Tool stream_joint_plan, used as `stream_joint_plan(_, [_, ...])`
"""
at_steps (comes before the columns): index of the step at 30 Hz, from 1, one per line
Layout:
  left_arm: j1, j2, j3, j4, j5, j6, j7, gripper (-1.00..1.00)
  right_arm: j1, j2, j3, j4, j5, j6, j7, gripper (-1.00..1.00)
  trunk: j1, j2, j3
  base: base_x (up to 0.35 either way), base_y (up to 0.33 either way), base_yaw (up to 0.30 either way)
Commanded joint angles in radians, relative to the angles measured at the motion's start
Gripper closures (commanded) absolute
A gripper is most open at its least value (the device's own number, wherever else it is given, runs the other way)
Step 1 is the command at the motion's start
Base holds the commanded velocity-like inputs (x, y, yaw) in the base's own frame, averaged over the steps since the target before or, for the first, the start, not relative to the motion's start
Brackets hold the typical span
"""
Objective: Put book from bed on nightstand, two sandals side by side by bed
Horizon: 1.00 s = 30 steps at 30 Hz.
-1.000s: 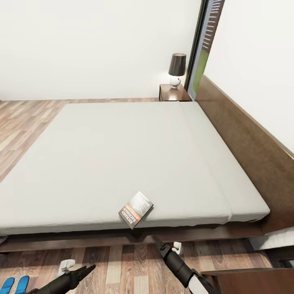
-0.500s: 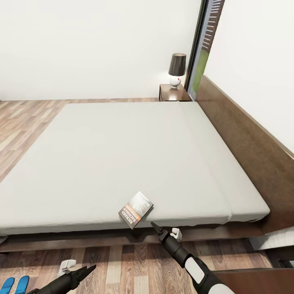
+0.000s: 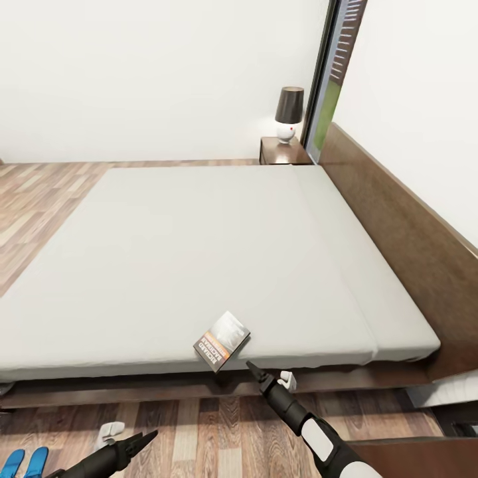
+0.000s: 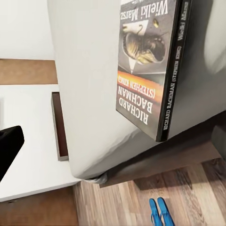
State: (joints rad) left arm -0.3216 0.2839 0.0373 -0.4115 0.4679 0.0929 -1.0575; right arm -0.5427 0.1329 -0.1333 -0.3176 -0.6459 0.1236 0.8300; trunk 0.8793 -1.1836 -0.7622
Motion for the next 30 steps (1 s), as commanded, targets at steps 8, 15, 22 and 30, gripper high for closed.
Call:
stream_joint_plan(8, [0.000,0.000,0.001,0.001,0.005,0.010,-0.004,-1.00,0.000,0.001,-0.005,0.000,-0.006,0.013,0.004,-1.00,0.000,0.000,-0.001,0.000,0.000,0.217])
stream_joint_plan(15, [0.000,0.000,0.001,0.000,0.005,0.010,-0.004,-1.00,0.000,0.001,-0.004,0.000,-0.006,0.013,0.005,-1.00,0.000,0.000,-0.001,0.000,0.000,0.180])
stream_joint_plan(22, [0.000,-0.001,0.001,0.000,0.005,0.010,-0.003,-1.00,0.000,0.001,-0.004,0.000,-0.006,0.013,0.007,-1.00,0.000,0.000,-0.001,0.000,0.000,0.063])
stream_joint_plan(30, [0.000,-0.001,0.000,0.000,0.005,0.011,-0.004,-1.00,0.000,0.001,-0.005,0.000,-0.006,0.016,0.007,-1.00,0.000,0.000,-0.001,0.000,0.000,0.003])
